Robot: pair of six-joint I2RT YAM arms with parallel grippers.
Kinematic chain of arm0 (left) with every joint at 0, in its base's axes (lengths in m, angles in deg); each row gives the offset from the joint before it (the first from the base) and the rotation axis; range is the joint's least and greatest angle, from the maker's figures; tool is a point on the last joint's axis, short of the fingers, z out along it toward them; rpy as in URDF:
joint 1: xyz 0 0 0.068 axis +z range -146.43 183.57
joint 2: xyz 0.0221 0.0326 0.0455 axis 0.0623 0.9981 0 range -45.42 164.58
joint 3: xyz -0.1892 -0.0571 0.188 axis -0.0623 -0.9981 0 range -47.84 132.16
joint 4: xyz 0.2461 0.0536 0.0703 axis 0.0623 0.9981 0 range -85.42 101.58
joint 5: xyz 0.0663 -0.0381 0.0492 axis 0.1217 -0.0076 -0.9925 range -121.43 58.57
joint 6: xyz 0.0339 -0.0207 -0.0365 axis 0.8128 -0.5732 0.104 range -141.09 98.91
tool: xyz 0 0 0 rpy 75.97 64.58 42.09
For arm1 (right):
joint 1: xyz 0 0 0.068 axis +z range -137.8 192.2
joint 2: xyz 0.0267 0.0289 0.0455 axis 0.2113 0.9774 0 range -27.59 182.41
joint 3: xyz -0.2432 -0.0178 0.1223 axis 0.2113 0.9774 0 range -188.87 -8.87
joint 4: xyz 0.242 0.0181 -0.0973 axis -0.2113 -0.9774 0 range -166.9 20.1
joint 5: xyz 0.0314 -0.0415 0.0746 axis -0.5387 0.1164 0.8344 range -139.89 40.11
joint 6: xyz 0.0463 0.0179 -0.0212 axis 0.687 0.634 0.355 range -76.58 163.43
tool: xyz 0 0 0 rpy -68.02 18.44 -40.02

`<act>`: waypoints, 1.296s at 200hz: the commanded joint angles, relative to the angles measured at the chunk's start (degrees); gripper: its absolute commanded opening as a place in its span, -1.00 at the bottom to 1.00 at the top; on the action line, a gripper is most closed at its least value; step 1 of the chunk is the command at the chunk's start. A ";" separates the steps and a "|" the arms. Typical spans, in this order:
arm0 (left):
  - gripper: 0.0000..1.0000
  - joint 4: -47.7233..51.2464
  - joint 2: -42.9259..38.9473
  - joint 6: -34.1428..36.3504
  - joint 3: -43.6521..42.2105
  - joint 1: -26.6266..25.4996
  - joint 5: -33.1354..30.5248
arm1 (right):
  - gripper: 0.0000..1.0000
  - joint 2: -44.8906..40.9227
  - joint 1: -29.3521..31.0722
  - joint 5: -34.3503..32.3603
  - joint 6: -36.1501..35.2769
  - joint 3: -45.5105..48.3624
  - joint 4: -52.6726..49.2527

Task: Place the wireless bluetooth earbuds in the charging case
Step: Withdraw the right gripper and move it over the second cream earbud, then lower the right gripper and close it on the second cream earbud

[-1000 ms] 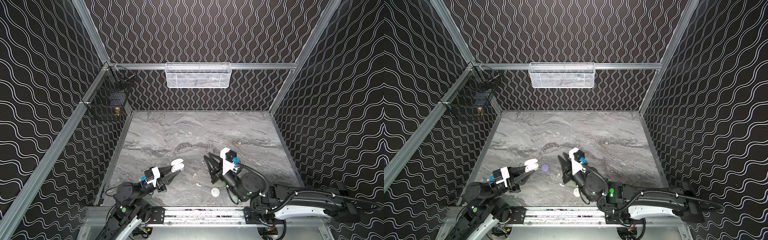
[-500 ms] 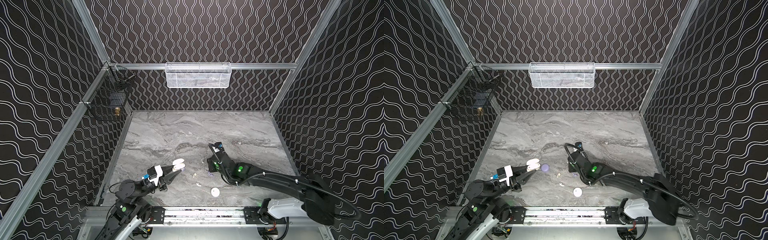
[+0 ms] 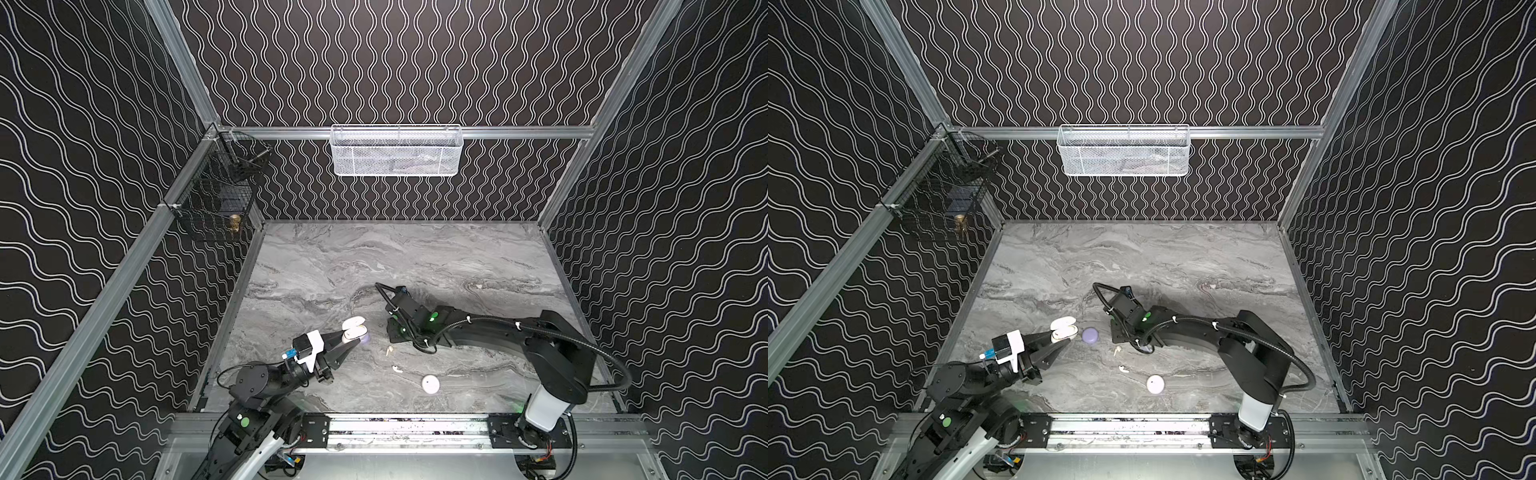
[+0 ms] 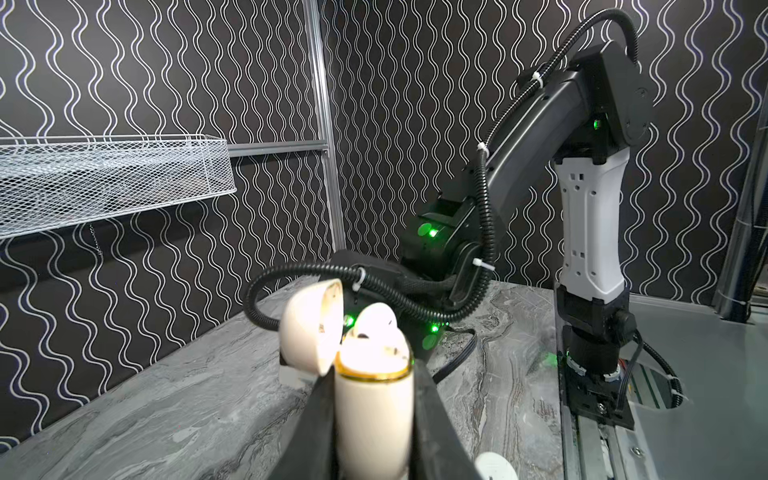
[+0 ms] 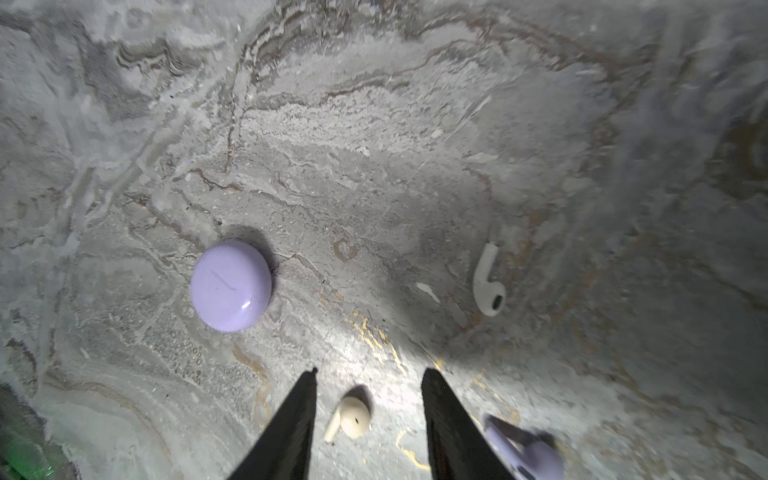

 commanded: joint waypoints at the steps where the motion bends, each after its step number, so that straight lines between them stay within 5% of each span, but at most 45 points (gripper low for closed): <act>1: -1.00 -0.58 -0.13 0.71 0.51 0.02 -0.23 | -0.04 1.86 1.07 1.21 0.43 -2.46 -3.57; 107: -1.00 4.05 -2.37 0.72 1.43 0.08 -7.71 | -0.01 6.96 7.24 -1.37 4.05 -5.19 -7.95; 259: -1.00 5.12 -2.97 0.35 2.31 0.03 -7.23 | -0.13 10.05 11.00 -9.11 7.82 -7.36 -16.06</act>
